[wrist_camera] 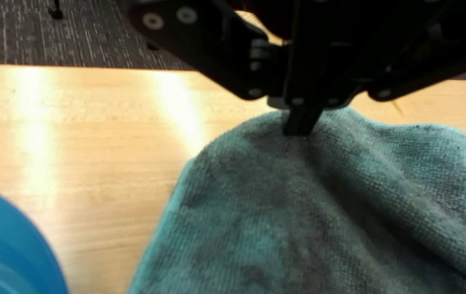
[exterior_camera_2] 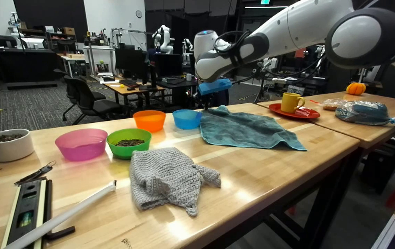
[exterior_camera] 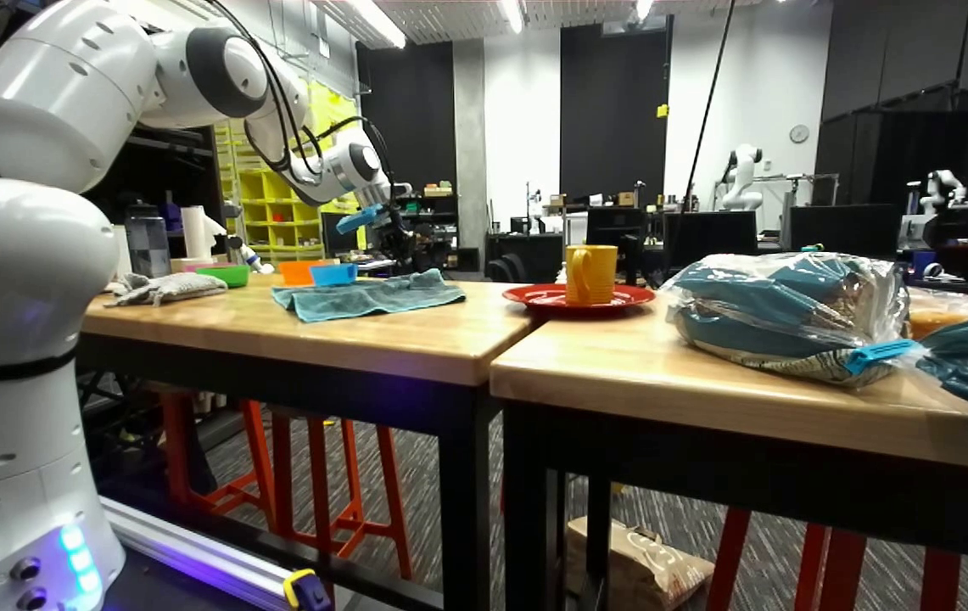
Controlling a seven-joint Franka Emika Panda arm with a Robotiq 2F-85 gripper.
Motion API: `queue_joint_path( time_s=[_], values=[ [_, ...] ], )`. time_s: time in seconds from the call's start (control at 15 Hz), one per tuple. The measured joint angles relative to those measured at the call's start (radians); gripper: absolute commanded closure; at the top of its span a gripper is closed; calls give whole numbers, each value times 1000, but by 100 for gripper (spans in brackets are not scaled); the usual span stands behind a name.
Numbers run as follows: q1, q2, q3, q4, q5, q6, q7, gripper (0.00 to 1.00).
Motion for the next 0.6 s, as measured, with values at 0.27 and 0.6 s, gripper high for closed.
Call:
queue_joint_path(
  time_s=[0.27,0.6],
  values=[
    [0,-82,-2,-52,3,-87,-1,100],
    [-14,-228,-2,-193,13,-192,1,100]
  ],
)
